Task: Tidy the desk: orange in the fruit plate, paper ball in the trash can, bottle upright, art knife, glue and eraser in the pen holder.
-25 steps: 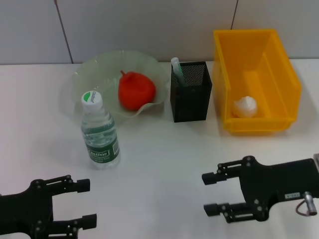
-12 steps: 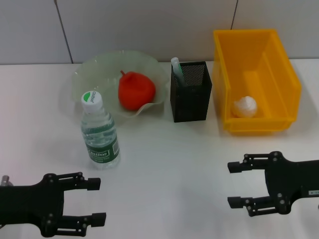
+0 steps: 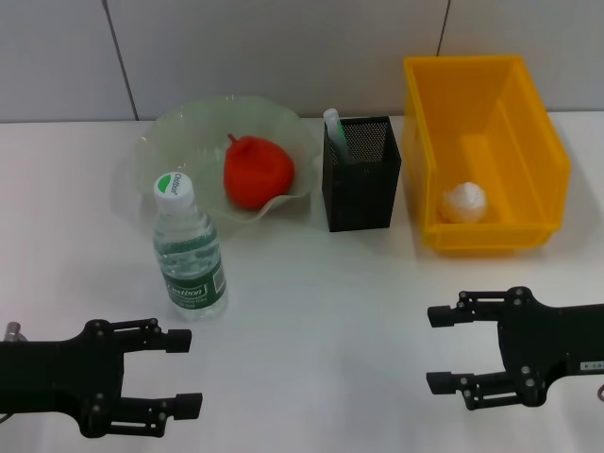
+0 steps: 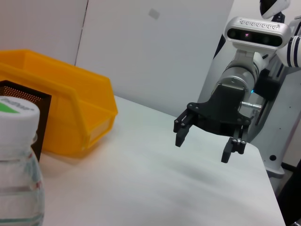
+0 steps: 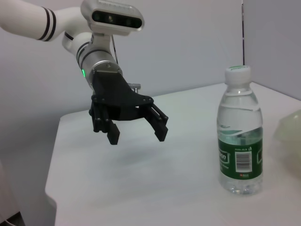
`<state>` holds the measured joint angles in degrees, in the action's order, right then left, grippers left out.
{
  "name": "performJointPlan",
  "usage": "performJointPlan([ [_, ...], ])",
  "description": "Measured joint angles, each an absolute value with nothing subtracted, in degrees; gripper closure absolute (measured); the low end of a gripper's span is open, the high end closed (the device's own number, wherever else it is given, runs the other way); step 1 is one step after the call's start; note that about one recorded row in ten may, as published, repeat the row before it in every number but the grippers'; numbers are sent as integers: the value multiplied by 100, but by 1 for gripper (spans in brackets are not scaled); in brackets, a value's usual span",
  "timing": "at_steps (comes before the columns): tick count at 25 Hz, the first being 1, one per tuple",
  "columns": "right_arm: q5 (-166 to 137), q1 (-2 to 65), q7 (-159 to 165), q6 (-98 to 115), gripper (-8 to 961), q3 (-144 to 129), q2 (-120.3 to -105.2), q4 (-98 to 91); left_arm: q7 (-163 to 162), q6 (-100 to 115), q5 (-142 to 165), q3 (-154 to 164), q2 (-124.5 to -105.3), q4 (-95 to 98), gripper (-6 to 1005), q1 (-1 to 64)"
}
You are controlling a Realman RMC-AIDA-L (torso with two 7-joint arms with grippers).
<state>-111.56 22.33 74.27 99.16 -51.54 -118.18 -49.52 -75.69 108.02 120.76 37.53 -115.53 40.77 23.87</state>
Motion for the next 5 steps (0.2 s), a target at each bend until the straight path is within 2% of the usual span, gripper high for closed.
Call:
performJointPlan([
  [5,-11159,2230,7418,9924,203,-5196,-11825,-4929,-7635,10801,12077,3753,-11547,4081,187,2391],
])
